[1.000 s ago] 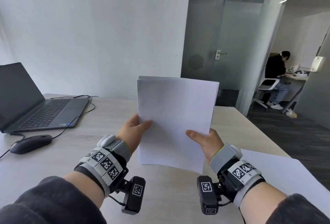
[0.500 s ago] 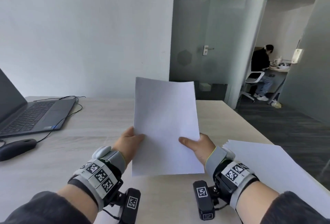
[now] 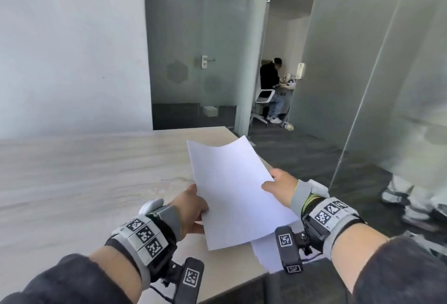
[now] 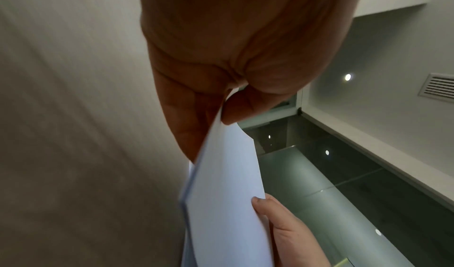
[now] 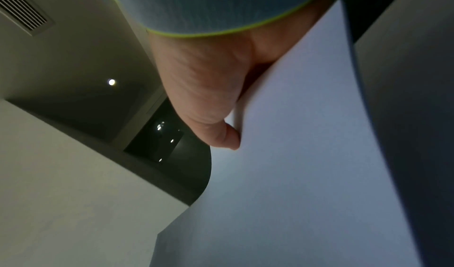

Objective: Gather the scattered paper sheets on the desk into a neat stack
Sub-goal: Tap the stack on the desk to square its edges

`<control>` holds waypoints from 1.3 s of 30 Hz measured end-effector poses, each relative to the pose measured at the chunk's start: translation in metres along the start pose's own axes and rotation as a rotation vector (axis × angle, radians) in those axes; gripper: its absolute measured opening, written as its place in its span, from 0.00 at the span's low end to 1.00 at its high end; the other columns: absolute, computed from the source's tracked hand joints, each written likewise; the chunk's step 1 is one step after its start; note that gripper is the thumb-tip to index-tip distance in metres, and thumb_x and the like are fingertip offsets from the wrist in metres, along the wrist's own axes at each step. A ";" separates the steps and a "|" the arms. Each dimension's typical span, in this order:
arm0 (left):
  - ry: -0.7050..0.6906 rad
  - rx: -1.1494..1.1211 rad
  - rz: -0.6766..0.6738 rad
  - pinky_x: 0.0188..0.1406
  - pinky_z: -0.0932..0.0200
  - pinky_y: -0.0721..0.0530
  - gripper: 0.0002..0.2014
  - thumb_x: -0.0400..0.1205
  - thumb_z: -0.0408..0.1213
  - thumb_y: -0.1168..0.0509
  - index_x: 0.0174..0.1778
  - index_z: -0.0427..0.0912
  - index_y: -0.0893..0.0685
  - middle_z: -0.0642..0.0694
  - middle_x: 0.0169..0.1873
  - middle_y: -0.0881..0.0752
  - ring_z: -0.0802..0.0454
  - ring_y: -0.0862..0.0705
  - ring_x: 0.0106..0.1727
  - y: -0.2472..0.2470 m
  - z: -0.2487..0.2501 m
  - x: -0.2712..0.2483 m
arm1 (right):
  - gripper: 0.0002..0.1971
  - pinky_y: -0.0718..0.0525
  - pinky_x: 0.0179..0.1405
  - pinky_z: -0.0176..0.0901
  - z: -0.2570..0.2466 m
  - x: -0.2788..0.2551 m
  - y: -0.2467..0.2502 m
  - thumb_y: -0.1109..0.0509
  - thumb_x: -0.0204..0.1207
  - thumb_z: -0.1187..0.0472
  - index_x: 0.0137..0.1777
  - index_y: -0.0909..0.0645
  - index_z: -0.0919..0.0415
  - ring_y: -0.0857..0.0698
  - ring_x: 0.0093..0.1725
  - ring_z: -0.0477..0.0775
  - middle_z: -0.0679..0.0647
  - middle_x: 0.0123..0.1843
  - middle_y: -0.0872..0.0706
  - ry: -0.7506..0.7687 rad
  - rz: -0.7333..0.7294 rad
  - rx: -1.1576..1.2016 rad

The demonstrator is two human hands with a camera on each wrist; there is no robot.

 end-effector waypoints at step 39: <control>0.135 0.119 -0.032 0.34 0.53 0.18 0.12 0.83 0.40 0.30 0.62 0.45 0.17 0.44 0.56 0.17 0.45 0.14 0.48 -0.135 0.005 0.059 | 0.13 0.27 0.38 0.47 0.143 -0.025 0.111 0.31 0.65 0.53 0.37 0.17 0.65 0.24 0.34 0.55 0.63 0.33 0.20 -0.117 0.176 0.176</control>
Point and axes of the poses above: each hand's wrist, its own x-axis towards the middle knuckle, its own y-axis out of the back of the hand, z = x × y, the point moved 3 cm from there along x, towards the middle knuckle
